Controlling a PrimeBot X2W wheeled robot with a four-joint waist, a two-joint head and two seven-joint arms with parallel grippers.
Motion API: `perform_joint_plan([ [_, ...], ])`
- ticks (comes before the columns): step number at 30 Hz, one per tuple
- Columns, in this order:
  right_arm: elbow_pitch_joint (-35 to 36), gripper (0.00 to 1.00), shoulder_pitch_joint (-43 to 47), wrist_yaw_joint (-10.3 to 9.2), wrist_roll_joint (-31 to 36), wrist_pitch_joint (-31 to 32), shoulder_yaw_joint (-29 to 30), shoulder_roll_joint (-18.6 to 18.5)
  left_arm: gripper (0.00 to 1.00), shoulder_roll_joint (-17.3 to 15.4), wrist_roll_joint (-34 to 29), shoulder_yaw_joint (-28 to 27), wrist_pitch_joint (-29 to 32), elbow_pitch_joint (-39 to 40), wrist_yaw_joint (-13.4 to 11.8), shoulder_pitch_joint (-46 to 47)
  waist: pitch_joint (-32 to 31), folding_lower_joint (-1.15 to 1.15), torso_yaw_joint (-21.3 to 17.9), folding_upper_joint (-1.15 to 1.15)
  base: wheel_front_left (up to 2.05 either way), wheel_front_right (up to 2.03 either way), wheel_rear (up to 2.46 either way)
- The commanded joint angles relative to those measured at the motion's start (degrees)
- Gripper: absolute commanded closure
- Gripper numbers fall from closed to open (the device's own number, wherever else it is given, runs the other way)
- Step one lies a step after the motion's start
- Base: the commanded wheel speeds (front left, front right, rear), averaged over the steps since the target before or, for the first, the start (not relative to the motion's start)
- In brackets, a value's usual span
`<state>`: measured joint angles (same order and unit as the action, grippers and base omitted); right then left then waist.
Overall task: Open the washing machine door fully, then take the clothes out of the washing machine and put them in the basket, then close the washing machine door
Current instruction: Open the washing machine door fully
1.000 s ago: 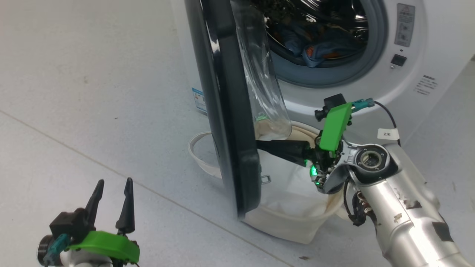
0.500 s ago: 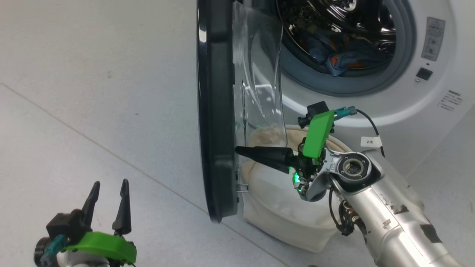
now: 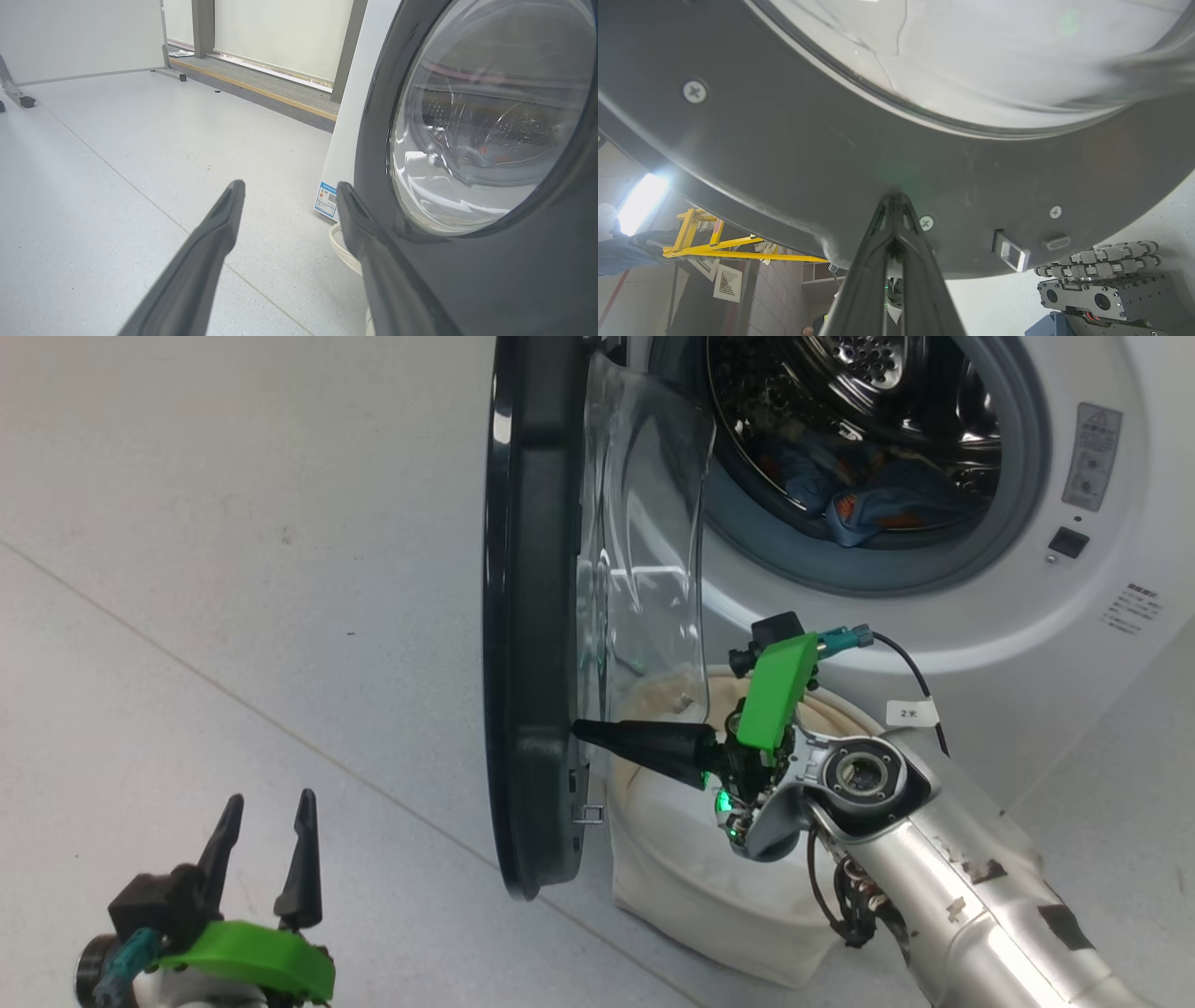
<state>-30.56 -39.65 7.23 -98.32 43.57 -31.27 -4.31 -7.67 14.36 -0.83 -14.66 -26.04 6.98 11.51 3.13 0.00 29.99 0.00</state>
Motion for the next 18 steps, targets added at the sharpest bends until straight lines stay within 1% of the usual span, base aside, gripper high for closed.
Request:
perform_joint_plan([
  [1, 1.93, 1.00, -2.61, 0.25, -0.44, -0.90, -0.36, 0.73, 0.00, -1.99, 0.01, -1.96, -0.34, 1.54, -0.53, 0.75, -0.29, 0.00, -0.10, 0.00, 0.00, 0.00, 0.00],
  [4, 2.43, 1.00, -2.37, 0.25, -0.02, -3.40, -0.48, -0.34, 0.00, -2.37, 0.04, -1.58, -0.26, 1.20, -0.47, 0.81, -0.95, 0.00, -0.30, 0.00, 0.00, 0.00, 0.00],
  [5, 2.80, 0.97, -2.25, 0.25, 0.19, -4.55, -0.35, -0.65, 0.00, -2.51, 0.10, -1.50, -0.21, 1.10, -0.44, 0.84, -1.13, 0.00, -0.48, 0.00, 0.00, 0.00, 0.00],
  [6, 3.33, 0.14, -2.13, 0.25, 0.46, -5.72, -0.21, -0.95, 0.00, -2.66, 0.20, -1.49, -0.21, 1.05, -0.43, 0.82, -1.21, 0.00, -0.80, 0.00, 0.00, 0.00, 0.00],
  [7, 3.93, 0.00, -1.95, 0.25, 0.79, -6.78, -0.11, -1.37, 0.00, -2.74, 0.28, -1.43, -0.20, 1.03, -0.41, 0.85, -1.26, 0.00, -1.06, 0.00, 0.00, 0.00, 0.00],
  [10, 6.34, 0.00, -1.10, 0.25, 2.63, -10.10, 0.03, -3.12, 0.00, -2.99, 0.52, -1.34, -0.20, 1.00, -0.39, 0.79, -1.42, 0.00, -2.09, 0.00, 0.00, 0.00, 0.00],
  [13, 10.04, 0.00, 0.33, 0.25, 6.18, -14.36, 0.12, -5.38, 0.00, -3.16, 0.78, -1.36, -0.21, 1.05, -0.44, 0.71, -1.59, 0.00, -3.24, 0.00, 0.00, 0.00, 0.00],
  [15, 13.11, 0.00, 1.51, 0.25, 10.16, -17.84, -0.06, -7.31, 0.00, -3.26, 0.97, -1.40, -0.21, 1.12, -0.48, 0.68, -1.63, 0.00, -4.04, 0.00, 0.00, 0.00, 0.00],
  [18, 17.99, 0.00, 3.62, 0.25, 18.64, -24.40, -0.49, -10.68, 0.00, -3.41, 1.22, -1.47, -0.22, 1.24, -0.59, 0.62, -1.83, 0.00, -5.18, 0.00, 0.00, 0.00, 0.00],
])
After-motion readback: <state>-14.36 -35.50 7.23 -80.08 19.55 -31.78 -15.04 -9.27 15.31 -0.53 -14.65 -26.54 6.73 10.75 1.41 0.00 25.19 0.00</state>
